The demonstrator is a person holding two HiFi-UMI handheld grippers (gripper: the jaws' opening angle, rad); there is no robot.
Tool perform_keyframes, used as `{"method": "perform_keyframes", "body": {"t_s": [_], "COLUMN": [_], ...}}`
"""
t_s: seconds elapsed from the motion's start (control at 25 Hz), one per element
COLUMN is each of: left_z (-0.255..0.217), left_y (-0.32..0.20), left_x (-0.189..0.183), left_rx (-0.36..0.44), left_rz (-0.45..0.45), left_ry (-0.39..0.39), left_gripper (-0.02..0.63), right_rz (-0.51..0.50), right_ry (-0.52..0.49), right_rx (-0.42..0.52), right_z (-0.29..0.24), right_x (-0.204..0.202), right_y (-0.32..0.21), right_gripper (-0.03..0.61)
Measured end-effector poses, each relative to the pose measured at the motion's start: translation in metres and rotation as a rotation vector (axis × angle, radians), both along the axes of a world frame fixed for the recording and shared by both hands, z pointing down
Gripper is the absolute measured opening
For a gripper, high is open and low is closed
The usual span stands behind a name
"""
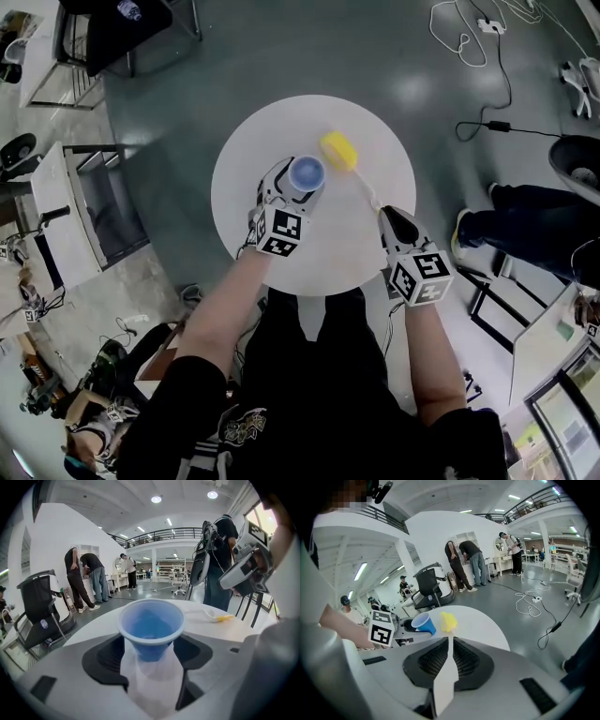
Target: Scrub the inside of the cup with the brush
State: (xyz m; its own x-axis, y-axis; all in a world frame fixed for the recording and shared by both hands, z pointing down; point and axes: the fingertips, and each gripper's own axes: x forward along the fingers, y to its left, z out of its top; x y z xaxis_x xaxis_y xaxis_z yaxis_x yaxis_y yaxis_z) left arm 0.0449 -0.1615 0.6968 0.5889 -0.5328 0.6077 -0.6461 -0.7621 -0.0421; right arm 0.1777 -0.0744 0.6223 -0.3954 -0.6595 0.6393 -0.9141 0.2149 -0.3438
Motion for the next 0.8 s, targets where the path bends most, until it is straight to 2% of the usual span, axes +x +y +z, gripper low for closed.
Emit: {"method": "perform_keyframes", "body": {"t_s": [0.12,0.2,0.24,0.6,0.8], "left_z": [-0.003,-0.005,-0.007,-0.022,-0.027], "left_y": [0.0,0.001,0.001,0.006,0.008], "left_x": [0.0,0.0,-0.001,-0.002,-0.004], "left_rx": [0.02,0.03,0.033,0.047,0.044], "left_rz": [-0.004,-0.006,-0.007,0.002,-0.002], "left_ry": [0.005,0.004,0.004,0.01,0.019], "left_gripper": [0.315,0.29,0.29,0.284,0.278], "right_rz": [-0.031,-0.055,-0.066,-0.184,-0.217], "right_ry": [0.035,0.048,0.054,0.08,0.082], "right_rx": [-0.018,-0.042,-0.053,-0.133,-0.168], "right_z": [0.018,0.031,0.037,0.077,0.089], "right_x": [0.004,0.004,0.004,-0.004,-0.007], "right_y": [-0.006,-0.01,-0.012,-0.024,-0.027], "right_gripper": [0.031,0.111,0.117,0.117,0.115]}}
